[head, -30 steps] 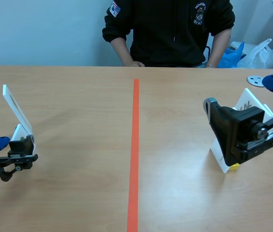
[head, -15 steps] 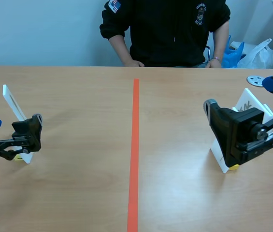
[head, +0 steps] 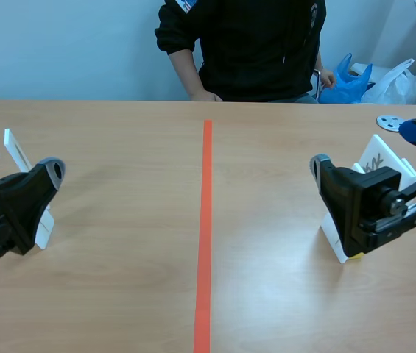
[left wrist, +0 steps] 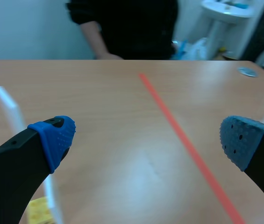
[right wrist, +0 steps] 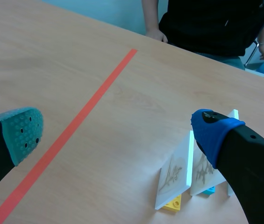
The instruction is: Sort the leaf by its shape. The table is split by an orange tape line. A compound leaf with several leaflets goes to the left side, a simple leaf with one blade goes to the right side. Return to the home posture when a red brick is placed on the table.
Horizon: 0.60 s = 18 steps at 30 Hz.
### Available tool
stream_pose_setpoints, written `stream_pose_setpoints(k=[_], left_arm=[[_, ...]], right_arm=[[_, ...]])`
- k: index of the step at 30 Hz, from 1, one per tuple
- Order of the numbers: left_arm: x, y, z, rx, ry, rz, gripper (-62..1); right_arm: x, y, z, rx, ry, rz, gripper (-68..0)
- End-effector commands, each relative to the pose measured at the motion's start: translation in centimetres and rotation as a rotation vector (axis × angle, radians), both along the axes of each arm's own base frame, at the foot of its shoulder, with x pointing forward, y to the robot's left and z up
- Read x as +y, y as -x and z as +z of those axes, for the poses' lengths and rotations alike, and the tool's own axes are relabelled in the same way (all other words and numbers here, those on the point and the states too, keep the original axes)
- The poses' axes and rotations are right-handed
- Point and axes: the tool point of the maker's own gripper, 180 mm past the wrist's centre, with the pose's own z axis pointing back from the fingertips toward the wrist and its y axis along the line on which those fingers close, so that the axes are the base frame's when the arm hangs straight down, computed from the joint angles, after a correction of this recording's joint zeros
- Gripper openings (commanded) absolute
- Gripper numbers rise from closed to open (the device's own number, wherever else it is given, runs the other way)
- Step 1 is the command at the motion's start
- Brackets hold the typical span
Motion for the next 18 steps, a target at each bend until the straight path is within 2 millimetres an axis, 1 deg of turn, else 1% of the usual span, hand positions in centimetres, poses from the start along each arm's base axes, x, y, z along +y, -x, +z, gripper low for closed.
stream_pose_setpoints(k=[1, 3, 6, 12, 14, 18], left_arm=[[-0.8, 0.5, 0.8, -0.017, 0.023, -0.024, 1.4], [-1.8, 1.4, 1.2, -0.005, 0.019, -0.052, 1.4], [-2.7, 2.6, 1.3, 0.027, 0.011, -0.080, 1.4], [-3.8, 4.6, 0.3, 0.106, 0.007, -0.111, 1.4], [-3.9, 5.0, 0.1, 0.118, 0.008, -0.116, 1.4], [-4.6, 5.5, 0.5, 0.117, 0.018, -0.145, 1.4]], right_arm=[[-0.1, -0.2, 0.4, -0.016, -0.014, -0.004, 0.4], [0.0, 0.0, 0.2, -0.004, -0.020, -0.003, 0.4], [0.1, 0.3, -0.1, 0.016, -0.031, 0.004, 0.4], [0.3, 0.7, -0.5, 0.035, -0.031, 0.019, 0.4], [0.4, 0.8, -0.7, 0.042, -0.028, 0.025, 0.4], [0.3, 0.8, -0.9, 0.049, -0.028, 0.022, 0.4]])
